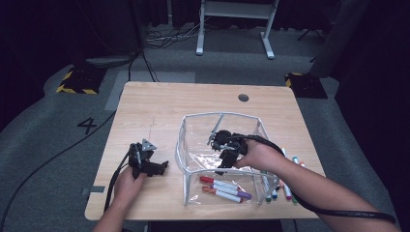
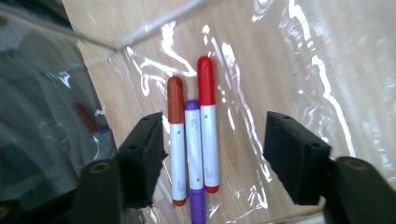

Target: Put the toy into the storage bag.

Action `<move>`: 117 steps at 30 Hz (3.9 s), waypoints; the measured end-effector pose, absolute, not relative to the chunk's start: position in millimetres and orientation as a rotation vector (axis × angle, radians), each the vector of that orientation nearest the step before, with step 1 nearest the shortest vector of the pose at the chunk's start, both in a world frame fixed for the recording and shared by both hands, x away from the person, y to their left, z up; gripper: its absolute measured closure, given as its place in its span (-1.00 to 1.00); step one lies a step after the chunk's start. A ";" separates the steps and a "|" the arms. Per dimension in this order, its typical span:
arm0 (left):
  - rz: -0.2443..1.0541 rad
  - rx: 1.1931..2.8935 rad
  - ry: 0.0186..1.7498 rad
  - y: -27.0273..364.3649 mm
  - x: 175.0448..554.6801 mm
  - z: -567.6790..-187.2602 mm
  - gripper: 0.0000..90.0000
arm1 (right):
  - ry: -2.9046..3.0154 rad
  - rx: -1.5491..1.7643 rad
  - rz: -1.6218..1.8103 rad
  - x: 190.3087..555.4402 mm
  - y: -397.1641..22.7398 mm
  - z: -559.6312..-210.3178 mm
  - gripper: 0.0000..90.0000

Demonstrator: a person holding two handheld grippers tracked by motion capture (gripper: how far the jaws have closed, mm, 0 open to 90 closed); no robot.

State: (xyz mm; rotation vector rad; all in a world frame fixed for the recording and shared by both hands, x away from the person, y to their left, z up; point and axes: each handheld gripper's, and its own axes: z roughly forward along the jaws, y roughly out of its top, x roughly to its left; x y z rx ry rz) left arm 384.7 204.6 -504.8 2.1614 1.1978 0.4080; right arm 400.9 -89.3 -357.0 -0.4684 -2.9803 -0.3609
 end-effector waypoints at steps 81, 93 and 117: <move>0.417 2.150 1.214 206.5 387.1 -505.0 -1.00 | -2.646 -1.878 -0.470 374.7 -411.3 -462.1 0.67; 0.417 2.150 1.214 206.5 387.1 -505.0 -1.00 | -2.553 -1.879 -0.654 373.0 -421.7 -438.8 0.69; 0.415 2.155 1.210 206.6 387.1 -504.9 -1.00 | -2.765 -1.458 -1.018 359.4 -365.9 -308.2 0.69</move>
